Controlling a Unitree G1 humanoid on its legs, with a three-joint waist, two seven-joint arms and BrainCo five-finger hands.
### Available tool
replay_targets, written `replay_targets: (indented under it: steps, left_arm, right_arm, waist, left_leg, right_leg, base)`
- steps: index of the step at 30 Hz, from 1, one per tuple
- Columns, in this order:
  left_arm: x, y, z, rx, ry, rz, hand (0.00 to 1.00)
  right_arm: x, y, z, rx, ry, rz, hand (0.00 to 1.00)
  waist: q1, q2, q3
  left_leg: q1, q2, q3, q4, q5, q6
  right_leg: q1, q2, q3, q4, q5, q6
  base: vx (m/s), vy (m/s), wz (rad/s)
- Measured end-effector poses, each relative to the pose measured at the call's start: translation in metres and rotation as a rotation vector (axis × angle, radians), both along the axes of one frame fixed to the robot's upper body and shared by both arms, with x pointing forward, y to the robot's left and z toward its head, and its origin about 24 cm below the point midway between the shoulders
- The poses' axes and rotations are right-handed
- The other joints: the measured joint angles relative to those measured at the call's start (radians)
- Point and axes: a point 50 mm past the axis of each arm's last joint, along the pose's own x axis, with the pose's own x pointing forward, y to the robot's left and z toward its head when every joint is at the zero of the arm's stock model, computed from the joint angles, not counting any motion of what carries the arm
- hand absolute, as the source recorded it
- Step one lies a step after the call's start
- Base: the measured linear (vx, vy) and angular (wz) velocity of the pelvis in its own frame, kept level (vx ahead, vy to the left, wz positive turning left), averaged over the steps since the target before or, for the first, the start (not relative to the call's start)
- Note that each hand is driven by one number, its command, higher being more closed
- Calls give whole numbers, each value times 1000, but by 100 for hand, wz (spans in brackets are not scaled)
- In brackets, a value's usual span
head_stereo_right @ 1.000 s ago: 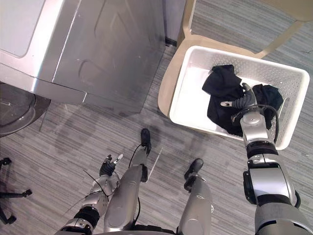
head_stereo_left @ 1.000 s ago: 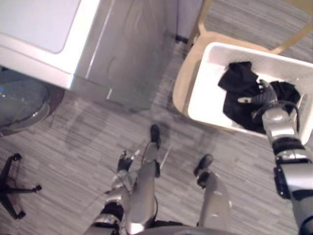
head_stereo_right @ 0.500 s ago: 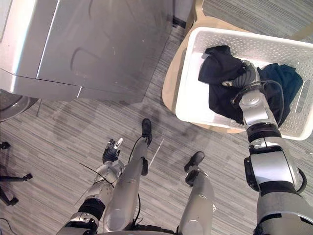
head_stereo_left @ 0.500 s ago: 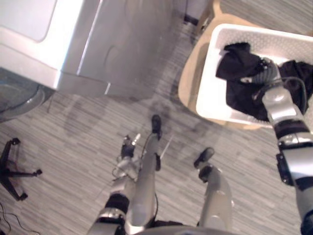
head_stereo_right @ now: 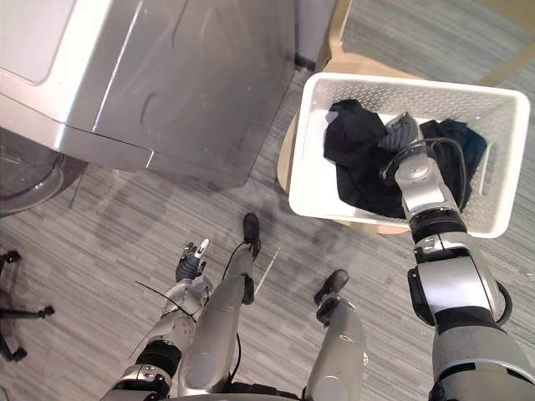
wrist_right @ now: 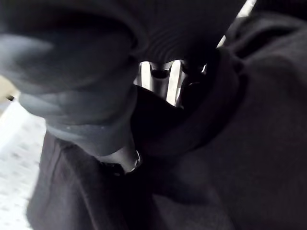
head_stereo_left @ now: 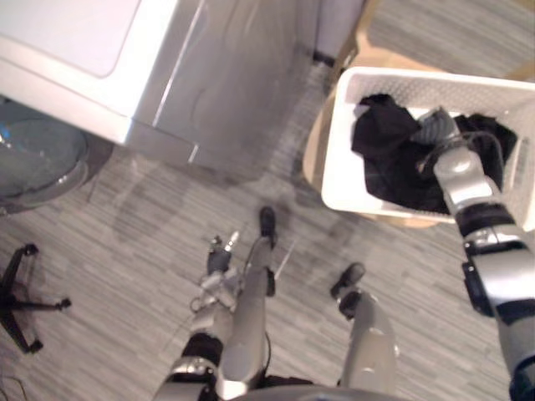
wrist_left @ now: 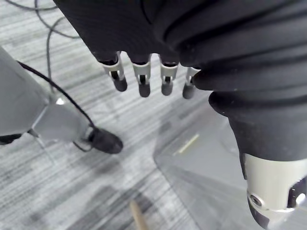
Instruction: Pick up the laundry basket with both hands and put the clothes into the washing machine.
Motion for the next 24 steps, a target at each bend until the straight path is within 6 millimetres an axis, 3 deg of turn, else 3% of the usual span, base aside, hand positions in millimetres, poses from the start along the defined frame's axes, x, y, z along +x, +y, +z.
replay_targets:
  steps: [2,6,11,15,19,24]
  left_arm:
    - [-10,8,-9,22,41,3,0]
    - [-34,26,-29,83,143,0,0]
    - [-67,41,-50,94,244,-1,0]
    - [-84,48,-58,81,284,9,0]
    - [-87,48,-51,127,251,-41,0]
    - [-64,36,-14,167,41,-133,0]
  right_arm:
    - [-2,5,12,14,-61,30,100]
    - [-10,5,8,44,-82,66,100]
    - [-25,-20,7,156,-146,29,100]
    - [-35,-22,4,202,-192,59,100]
    - [-44,-23,2,243,-231,79,100]
    - [-53,-26,3,284,-279,101,100]
  waist:
    - [-16,-4,1]
    - [-42,-24,-3]
    - [-63,-46,-72]
    - [-64,-47,-143]
    - [-64,-53,-215]
    - [-66,-57,-304]
  left_leg:
    - [55,1,22,-26,-3,-4]
    - [158,-1,31,-61,1,0]
    - [213,-2,11,-69,0,0]
    - [263,-5,1,-71,-13,-6]
    - [316,-4,-1,-77,-31,-11]
    - [353,4,3,-78,-40,-17]
  right_leg:
    - [31,0,16,-2,0,0]
    - [123,8,20,-29,1,2]
    - [227,39,-6,-117,20,21]
    - [322,58,-29,-205,48,31]
    - [401,74,-37,-266,59,37]
    - [460,97,-35,-331,83,35]
  base:
    - [-37,-29,-14]
    - [11,-29,-2]
    - [52,-42,12]
    - [75,-29,10]
    - [31,-34,5]
    - [21,-34,-5]
